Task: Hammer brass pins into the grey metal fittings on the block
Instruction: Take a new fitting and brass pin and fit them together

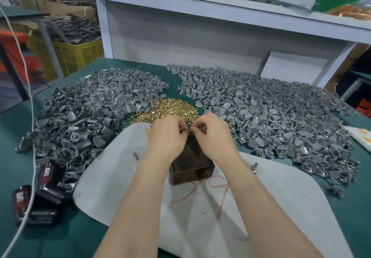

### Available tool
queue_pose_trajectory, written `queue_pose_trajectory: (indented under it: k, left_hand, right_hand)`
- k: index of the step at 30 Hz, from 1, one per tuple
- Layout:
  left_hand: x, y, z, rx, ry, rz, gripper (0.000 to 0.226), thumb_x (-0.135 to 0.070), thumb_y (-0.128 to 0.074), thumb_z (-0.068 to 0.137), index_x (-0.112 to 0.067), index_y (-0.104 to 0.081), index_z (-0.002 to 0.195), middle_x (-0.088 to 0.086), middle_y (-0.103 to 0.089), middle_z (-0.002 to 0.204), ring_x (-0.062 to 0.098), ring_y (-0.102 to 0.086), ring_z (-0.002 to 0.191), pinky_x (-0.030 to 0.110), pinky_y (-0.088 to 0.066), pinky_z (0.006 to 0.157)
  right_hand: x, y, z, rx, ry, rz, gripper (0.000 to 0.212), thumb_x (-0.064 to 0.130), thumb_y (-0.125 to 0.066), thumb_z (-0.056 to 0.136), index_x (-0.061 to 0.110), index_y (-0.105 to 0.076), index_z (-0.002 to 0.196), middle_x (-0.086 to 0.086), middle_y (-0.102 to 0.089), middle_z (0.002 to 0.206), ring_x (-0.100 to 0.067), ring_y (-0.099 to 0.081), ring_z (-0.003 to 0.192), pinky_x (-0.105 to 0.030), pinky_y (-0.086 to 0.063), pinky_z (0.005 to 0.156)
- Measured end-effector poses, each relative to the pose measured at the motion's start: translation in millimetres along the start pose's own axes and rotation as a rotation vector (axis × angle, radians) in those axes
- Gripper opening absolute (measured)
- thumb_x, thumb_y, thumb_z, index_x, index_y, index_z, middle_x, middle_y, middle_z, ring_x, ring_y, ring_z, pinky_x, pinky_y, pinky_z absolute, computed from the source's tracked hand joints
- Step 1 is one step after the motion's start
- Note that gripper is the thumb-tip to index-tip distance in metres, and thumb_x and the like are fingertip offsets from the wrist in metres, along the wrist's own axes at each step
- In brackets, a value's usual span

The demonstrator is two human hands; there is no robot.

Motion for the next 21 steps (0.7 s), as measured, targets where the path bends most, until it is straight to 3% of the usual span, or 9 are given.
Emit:
queue_pose_trajectory:
  k: [6,12,21]
  left_hand:
    - [0.7,-0.7,0.7,-0.004,-0.008,0.022,0.004,-0.028,-0.063,0.089,-0.027,-0.066,0.087,-0.001,-0.065,0.094,0.026,-0.058,0.096,0.039,-0.046,0.086]
    - [-0.2,0.1,0.1,-0.012,-0.033,0.029,0.008,-0.026,-0.063,0.089,-0.027,-0.064,0.081,-0.001,-0.062,0.088,0.028,-0.058,0.092,0.038,-0.047,0.082]
    - [-0.5,1.2,-0.4,-0.016,-0.063,0.029,0.01,-0.024,-0.062,0.09,-0.021,-0.065,0.081,0.002,-0.06,0.082,0.03,-0.058,0.088,0.039,-0.049,0.079]
  right_hand:
    - [15.0,3.3,8.8,0.133,0.02,-0.239,0.008,0.016,-0.055,0.091,0.013,-0.063,0.092,-0.006,-0.055,0.106,-0.024,-0.052,0.1,-0.032,-0.039,0.084]
    - [20.0,5.7,8.1,0.166,0.01,-0.25,0.007,0.013,-0.055,0.09,0.016,-0.056,0.084,-0.008,-0.056,0.107,-0.026,-0.053,0.101,-0.034,-0.042,0.083]
    - [21.4,4.3,8.2,0.157,0.024,-0.271,0.005,0.011,-0.053,0.09,0.01,-0.059,0.09,-0.009,-0.054,0.106,-0.027,-0.053,0.098,-0.033,-0.039,0.077]
Point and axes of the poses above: each hand's wrist, its own z-axis towards the middle knuckle, its own y-axis out of the back of the hand, x = y × z, the point moved 2 cm from there along z, towards the middle knuckle
